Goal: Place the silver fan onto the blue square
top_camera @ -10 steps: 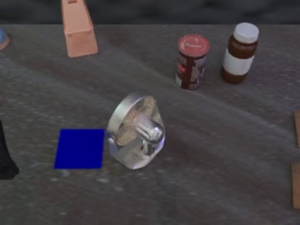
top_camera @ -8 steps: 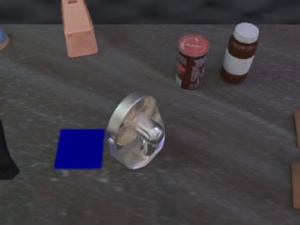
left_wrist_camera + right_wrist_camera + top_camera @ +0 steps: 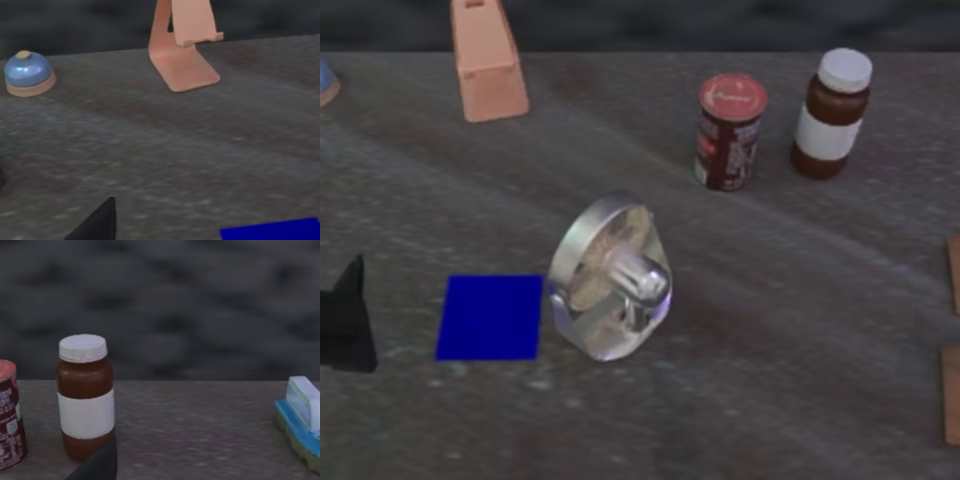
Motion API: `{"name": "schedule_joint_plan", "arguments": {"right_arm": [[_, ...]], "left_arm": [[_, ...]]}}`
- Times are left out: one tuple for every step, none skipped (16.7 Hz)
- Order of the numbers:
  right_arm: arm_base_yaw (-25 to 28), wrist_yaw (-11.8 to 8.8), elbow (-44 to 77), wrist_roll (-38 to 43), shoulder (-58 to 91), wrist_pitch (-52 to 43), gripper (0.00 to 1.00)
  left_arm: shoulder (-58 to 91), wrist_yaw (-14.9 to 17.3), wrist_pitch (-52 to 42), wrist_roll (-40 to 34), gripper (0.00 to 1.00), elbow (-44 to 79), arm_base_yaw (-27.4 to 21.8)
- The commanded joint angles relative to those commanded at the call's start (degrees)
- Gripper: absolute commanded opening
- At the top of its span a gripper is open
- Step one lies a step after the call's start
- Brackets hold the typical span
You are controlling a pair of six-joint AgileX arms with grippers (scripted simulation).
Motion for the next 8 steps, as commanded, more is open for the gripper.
{"name": "schedule_joint_plan", "arguments": {"right_arm": [[0.00,0.00,0.00,0.00,0.00,0.00,1.00],[0.00,0.00,0.00,0.00,0.00,0.00,1.00],[0.00,0.00,0.00,0.00,0.00,0.00,1.00],[0.00,0.00,0.00,0.00,0.00,0.00,1.00],[0.00,0.00,0.00,0.00,0.00,0.00,1.00],[0.00,0.00,0.00,0.00,0.00,0.00,1.00],[0.00,0.00,0.00,0.00,0.00,0.00,1.00],[0.00,0.00,0.00,0.00,0.00,0.00,1.00]], "left_arm": [[4.33,0.18,-3.45,0.37,1.00,4.10,-1.28],[8.93,0.35,-7.06,0.74,1.00,8.48,-2.64],[13.78,0.51,-10.79,1.11,1.00,13.12,-4.05],[18.83,0.64,-14.64,1.47,1.00,17.98,-5.51],[24.07,0.76,-18.56,1.82,1.00,23.01,-7.00],[29.47,0.84,-22.53,2.16,1.00,28.20,-8.52],[34.99,0.90,-26.51,2.48,1.00,33.49,-10.04],[40.58,0.92,-30.47,2.80,1.00,38.85,-11.56]]}}
